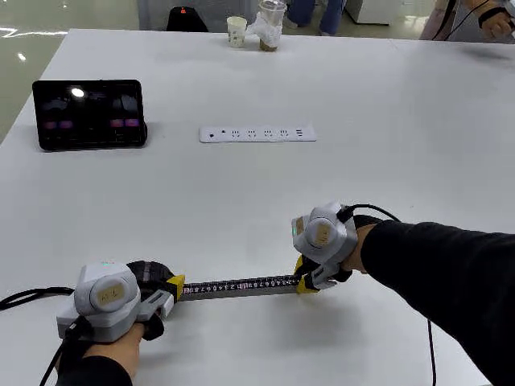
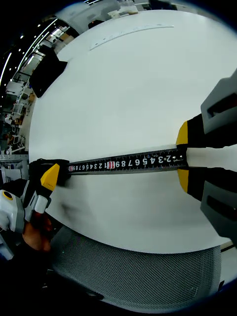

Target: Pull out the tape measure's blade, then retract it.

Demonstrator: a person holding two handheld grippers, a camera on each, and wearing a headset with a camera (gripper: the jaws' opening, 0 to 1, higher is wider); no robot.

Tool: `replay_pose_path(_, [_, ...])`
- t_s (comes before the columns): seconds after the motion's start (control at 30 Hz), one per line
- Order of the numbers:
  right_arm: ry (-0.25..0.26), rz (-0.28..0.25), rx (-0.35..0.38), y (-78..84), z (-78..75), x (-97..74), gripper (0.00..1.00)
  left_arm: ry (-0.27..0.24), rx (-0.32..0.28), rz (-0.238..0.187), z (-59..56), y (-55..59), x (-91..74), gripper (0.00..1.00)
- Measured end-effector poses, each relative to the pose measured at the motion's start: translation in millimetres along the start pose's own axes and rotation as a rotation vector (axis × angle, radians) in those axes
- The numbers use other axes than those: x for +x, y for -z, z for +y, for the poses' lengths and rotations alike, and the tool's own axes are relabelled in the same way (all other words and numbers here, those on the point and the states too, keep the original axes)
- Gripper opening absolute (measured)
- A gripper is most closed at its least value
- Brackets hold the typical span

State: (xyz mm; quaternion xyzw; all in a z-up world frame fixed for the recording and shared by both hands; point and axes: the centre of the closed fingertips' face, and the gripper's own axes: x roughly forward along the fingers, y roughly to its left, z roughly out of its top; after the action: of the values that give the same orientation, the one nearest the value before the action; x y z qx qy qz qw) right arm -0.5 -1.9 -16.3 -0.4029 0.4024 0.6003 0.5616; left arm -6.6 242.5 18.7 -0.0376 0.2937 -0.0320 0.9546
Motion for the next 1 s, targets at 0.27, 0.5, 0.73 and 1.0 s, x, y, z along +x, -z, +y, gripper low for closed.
replay_pose_path(0.27, [-0.003,0.012,-0.004,-2.7,0.6,0.8,0.11,0.001,0.001,0.004,0.2,0.4,0.7,0.61])
replay_pose_path(0.5, [-0.004,0.01,-0.001,-4.5,1.0,1.9,0.11,-0.001,0.002,0.006,1.0,1.0,0.8,0.61])
replay_pose_path(0.73, [-0.004,0.011,0.007,-6.6,0.5,4.8,0.11,-0.002,0.003,0.008,1.6,1.2,1.9,0.61])
replay_pose_path(1.0, [-0.002,0.004,0.011,-9.2,0.4,5.7,0.11,-0.002,0.005,0.01,2.0,1.6,2.4,0.61])
